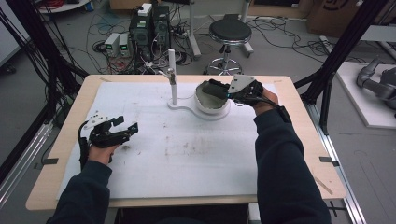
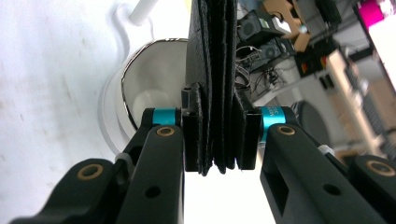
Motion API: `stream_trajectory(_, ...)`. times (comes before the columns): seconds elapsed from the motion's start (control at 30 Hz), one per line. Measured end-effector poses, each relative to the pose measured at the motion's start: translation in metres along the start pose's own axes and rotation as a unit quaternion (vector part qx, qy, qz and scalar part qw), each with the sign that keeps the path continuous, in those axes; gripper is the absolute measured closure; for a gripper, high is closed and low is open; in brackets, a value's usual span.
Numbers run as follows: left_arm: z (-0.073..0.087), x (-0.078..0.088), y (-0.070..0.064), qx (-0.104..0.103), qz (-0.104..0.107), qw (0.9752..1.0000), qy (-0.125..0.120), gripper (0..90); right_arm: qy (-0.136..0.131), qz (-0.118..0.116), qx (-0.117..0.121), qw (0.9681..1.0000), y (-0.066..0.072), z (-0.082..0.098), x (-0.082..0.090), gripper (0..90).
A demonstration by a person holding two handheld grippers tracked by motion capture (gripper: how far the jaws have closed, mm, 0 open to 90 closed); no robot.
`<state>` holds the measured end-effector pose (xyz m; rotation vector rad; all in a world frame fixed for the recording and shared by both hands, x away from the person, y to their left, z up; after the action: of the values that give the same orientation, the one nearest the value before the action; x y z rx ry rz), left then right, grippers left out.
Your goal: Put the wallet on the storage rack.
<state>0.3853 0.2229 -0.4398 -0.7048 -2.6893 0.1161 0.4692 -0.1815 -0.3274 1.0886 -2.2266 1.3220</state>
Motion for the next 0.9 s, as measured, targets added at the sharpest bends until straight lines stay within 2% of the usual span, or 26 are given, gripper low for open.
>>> stream_trajectory(0.1,0.0,0.0,0.0,0.0,0.001,1.0,0.0,23.9,0.01,-0.012,0.023,0.9996,0.0,-0.005,-0.004,77.3)
stream_trajectory(0.27,0.0,0.0,0.0,0.0,0.001,1.0,0.0,23.9,-0.002,-0.046,0.022,0.9987,0.01,-0.007,-0.01,77.3)
stream_trajectory(0.33,0.0,0.0,-0.001,-0.002,0.001,1.0,0.001,23.9,-0.01,-0.06,0.01,0.9981,0.016,-0.007,-0.012,76.7)
stream_trajectory(0.4,0.0,0.001,-0.001,-0.003,0.001,1.0,0.001,23.9,-0.026,-0.068,-0.011,0.9973,0.019,-0.005,-0.014,75.4)
stream_trajectory(0.47,0.0,0.001,-0.001,-0.002,0.001,1.0,0.0,23.9,-0.038,-0.082,-0.047,0.9947,0.022,0.0,-0.014,73.3)
stream_trajectory(0.5,0.0,0.001,-0.001,-0.003,0.001,1.0,0.001,23.9,-0.05,-0.082,-0.066,0.9931,0.025,0.002,-0.014,71.2)
stream_trajectory(0.53,0.0,0.001,-0.001,-0.003,0.001,1.0,0.002,23.9,-0.057,-0.09,-0.095,0.9898,0.027,0.005,-0.015,67.2)
stream_trajectory(0.6,0.0,0.0,-0.001,-0.003,0.002,1.0,0.001,23.9,-0.055,-0.118,-0.146,0.9806,0.03,0.008,-0.018,58.8)
stream_trajectory(0.67,0.0,0.0,-0.001,-0.005,0.002,1.0,0.002,23.9,-0.059,-0.127,-0.167,0.976,0.032,0.009,-0.02,54.1)
stream_trajectory(0.7,0.0,0.001,-0.002,-0.003,0.002,1.0,0.002,23.9,-0.062,-0.133,-0.184,0.9719,0.033,0.009,-0.021,51.5)
stream_trajectory(0.77,0.0,0.001,-0.001,-0.004,0.001,1.0,0.002,23.9,-0.086,-0.125,-0.193,0.9695,0.035,0.01,-0.021,50.9)
stream_trajectory(0.8,0.0,0.001,-0.001,-0.003,0.0,1.0,0.002,23.9,-0.086,-0.132,-0.197,0.9677,0.036,0.011,-0.022,49.0)
stream_trajectory(0.83,0.0,0.001,-0.001,-0.003,0.001,1.0,0.003,23.9,-0.082,-0.138,-0.21,0.9645,0.037,0.012,-0.023,47.5)
stream_trajectory(0.87,0.0,0.001,-0.001,-0.004,0.001,1.0,0.003,23.9,-0.087,-0.138,-0.218,0.9623,0.038,0.012,-0.023,47.0)
stream_trajectory(0.9,0.0,0.0,-0.001,-0.004,0.001,1.0,0.003,23.9,-0.103,-0.132,-0.217,0.9616,0.038,0.013,-0.022,47.2)
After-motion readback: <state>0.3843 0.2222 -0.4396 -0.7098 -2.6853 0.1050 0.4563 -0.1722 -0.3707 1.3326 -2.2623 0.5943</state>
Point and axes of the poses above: each handheld gripper's, and its own axes: x roughly backward along the jaws, z roughly out of its underside, y roughly to its left, the point moved 5 cm from there along -x, roughly forward along the jaws, and after that the axes turned 4 degrees about -z, right-handed, at the moved point
